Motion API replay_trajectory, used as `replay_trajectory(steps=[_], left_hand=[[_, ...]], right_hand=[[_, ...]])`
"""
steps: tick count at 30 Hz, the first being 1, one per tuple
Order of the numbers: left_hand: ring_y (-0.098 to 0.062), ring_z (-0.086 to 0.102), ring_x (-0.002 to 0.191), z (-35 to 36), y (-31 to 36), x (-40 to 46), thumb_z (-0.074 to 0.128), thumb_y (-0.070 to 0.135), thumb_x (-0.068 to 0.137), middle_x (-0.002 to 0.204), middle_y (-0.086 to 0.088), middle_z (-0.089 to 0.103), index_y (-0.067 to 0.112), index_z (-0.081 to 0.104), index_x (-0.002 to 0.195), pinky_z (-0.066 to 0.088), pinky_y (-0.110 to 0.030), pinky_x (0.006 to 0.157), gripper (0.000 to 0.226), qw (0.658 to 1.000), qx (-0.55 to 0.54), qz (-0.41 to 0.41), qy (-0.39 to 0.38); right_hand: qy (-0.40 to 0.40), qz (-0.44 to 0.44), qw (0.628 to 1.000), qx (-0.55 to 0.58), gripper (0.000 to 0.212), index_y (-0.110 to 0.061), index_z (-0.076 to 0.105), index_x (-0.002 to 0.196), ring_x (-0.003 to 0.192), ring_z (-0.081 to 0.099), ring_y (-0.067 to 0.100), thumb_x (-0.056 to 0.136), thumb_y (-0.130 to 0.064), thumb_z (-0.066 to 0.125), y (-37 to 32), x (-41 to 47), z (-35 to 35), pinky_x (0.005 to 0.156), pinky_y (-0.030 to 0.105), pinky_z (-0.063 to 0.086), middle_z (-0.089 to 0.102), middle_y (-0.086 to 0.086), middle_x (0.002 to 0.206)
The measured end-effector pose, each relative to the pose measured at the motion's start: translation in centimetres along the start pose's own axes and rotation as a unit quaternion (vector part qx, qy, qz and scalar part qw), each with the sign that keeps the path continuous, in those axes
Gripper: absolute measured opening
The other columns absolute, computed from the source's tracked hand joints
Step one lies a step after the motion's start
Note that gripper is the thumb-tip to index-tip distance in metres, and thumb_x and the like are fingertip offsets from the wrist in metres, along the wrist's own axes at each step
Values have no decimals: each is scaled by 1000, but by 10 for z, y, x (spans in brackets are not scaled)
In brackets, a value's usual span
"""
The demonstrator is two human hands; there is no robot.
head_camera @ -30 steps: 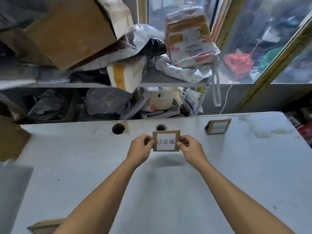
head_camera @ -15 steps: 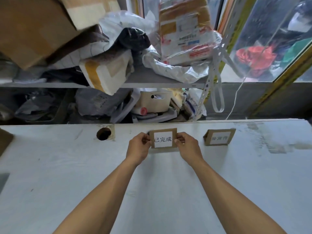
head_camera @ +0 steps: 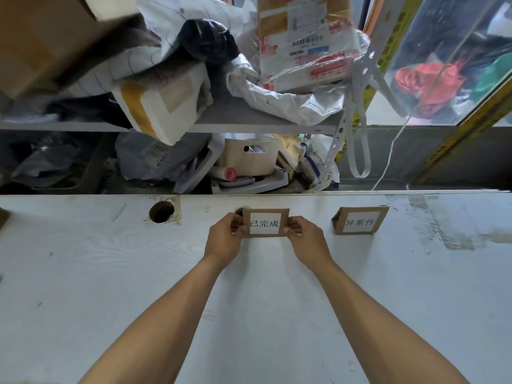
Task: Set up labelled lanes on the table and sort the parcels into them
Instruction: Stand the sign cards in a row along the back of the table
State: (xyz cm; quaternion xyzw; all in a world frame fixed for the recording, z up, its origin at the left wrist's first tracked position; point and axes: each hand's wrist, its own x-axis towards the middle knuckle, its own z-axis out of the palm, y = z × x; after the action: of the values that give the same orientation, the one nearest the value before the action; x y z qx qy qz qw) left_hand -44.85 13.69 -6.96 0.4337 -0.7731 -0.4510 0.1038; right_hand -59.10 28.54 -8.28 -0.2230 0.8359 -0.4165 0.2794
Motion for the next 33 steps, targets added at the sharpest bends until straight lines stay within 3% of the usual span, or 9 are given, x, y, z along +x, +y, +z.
replay_trajectory(steps=[7,10,14,18,21,23,27,31,33], left_hand=[[3,58,83,3,1,1,60,6,93,89,14,63,21,62,96,39,1,64,15,1000,1,6,2],[0,59,85,4,-1,-2,63,7,92,92,11,65,20,62,100,41,-2,67,15,1000,-7,-1,6],[-2,58,86,-2,-4,-8,62,6,93,98,6,64,15,63,107,40,0,67,17,1000,-6,-12,8],[-5,58,89,-17,-4,-18,63,14,95,99,8,63,18,63,110,37,-4,67,16,1000,-8,-21,11],[-4,58,89,-35,-3,-28,64,18,96,99,9,63,21,63,109,38,-6,65,13,1000,-7,-17,14],[-6,59,92,-51,-2,-35,64,19,96,100,9,63,21,63,109,41,-11,66,13,1000,-15,-12,14],[-7,60,93,-95,0,-54,63,22,97,100,10,63,20,63,113,43,-16,74,17,1000,-6,13,13],[4,56,85,-154,-9,-77,62,28,97,98,12,62,24,63,112,39,-10,67,15,999,7,29,16],[2,57,86,-188,-18,-90,61,29,98,101,11,62,25,63,113,41,-13,70,16,999,15,35,18]], right_hand=[[3,-2,1000,-20,13,-15,66,109,83,57,0,99,-15,59,1,-3,0,63,-1,40,64,-7,94],[2,4,1000,-20,18,-15,65,116,91,60,7,99,-17,59,1,-5,-1,62,3,39,65,-7,99],[5,6,1000,-20,28,-12,62,128,101,59,12,100,-17,58,-3,-12,-1,77,18,42,66,2,118],[91,-18,996,-17,35,-12,56,136,105,53,6,102,-18,56,-15,-28,0,86,21,43,58,-3,127],[138,-67,988,-9,30,-12,59,130,104,55,8,101,-14,57,-32,-44,3,88,26,49,58,-3,121],[132,-99,986,-7,27,-12,60,127,103,57,9,101,-14,57,-48,-55,9,86,27,53,57,-6,115],[101,-137,985,-12,29,-15,60,129,96,57,7,100,-17,58,-86,-80,32,77,10,45,58,-6,112],[72,-177,981,-20,30,-11,61,129,96,61,11,99,-16,60,-128,-110,71,83,21,52,64,-1,111],[49,-188,980,-37,30,-14,61,129,94,61,7,100,-21,59,-148,-126,97,78,17,51,64,-4,109]])
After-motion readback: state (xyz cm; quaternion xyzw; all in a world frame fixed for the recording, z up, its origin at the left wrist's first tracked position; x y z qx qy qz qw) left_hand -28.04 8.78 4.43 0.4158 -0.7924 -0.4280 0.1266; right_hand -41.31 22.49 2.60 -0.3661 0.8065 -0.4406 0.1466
